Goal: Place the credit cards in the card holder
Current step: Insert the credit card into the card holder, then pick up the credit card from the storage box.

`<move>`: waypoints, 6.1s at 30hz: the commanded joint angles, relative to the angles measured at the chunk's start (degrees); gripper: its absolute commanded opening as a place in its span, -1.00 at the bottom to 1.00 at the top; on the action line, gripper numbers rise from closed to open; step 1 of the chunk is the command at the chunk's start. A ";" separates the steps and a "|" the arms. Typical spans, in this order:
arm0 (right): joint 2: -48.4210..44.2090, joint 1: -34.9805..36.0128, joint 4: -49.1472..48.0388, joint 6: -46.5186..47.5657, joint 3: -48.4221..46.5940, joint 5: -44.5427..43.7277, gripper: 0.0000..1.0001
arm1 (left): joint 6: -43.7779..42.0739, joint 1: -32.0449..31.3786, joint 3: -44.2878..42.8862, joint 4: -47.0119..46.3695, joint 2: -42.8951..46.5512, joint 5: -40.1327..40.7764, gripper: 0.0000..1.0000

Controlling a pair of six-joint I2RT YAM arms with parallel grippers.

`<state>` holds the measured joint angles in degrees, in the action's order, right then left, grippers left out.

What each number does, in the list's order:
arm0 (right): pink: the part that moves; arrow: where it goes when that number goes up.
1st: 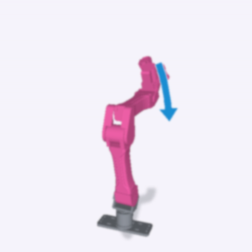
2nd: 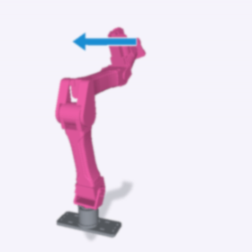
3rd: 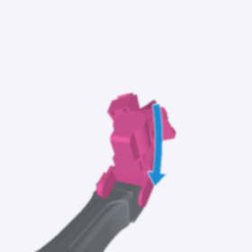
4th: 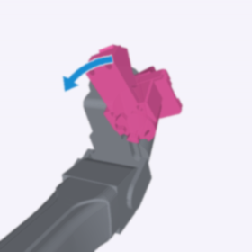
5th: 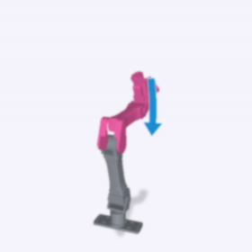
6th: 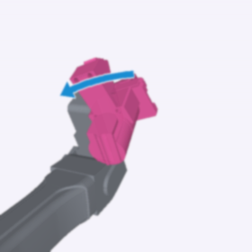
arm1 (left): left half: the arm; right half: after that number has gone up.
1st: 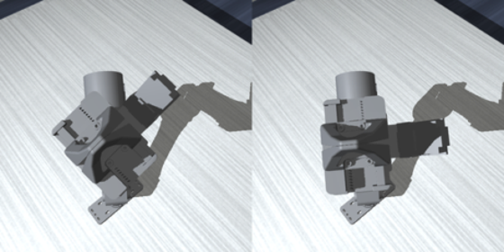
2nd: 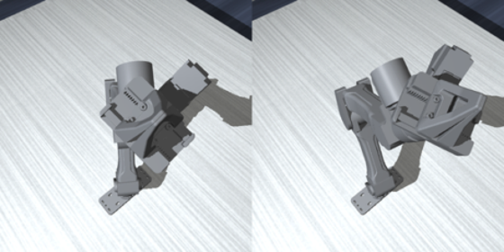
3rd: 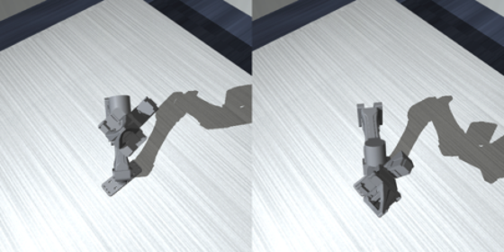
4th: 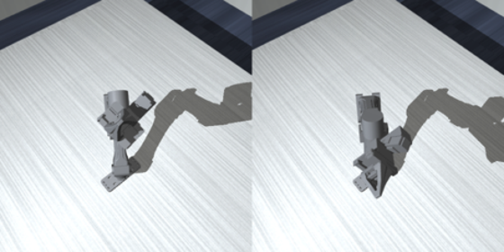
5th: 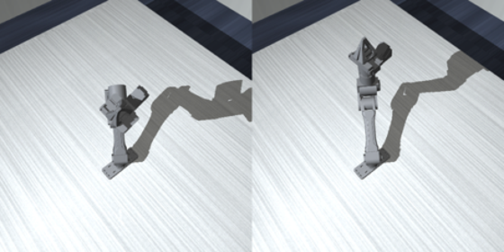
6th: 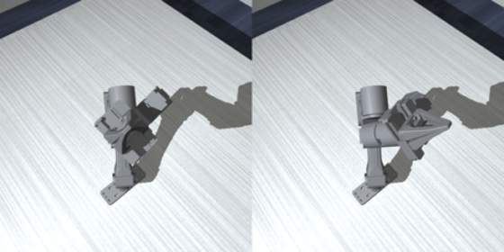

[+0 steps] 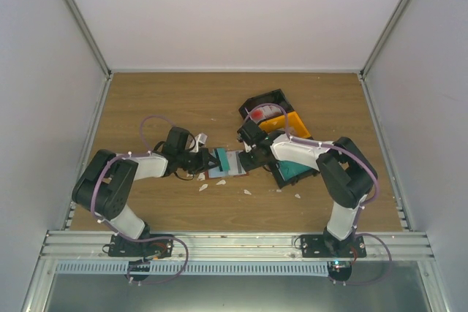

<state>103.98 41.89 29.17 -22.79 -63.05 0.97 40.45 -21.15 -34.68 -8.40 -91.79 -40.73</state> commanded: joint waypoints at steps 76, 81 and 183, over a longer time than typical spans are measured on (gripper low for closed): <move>-1.64 -4.01 -4.00 -3.94 4.95 8.61 -0.11 | -6.40 -8.76 -12.16 15.67 -4.74 13.39 -0.18; 0.03 -4.02 -4.56 -1.93 4.07 11.24 -0.12 | -9.01 -10.02 -14.12 15.83 -6.53 13.05 -0.32; -20.22 -11.21 6.65 -3.25 13.11 8.60 -0.16 | -9.53 -10.73 -6.07 12.77 8.22 4.65 0.04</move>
<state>85.38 30.83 36.12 -25.47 -50.48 8.27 31.48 -31.46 -39.64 4.16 -83.05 -36.97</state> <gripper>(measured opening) 0.426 0.519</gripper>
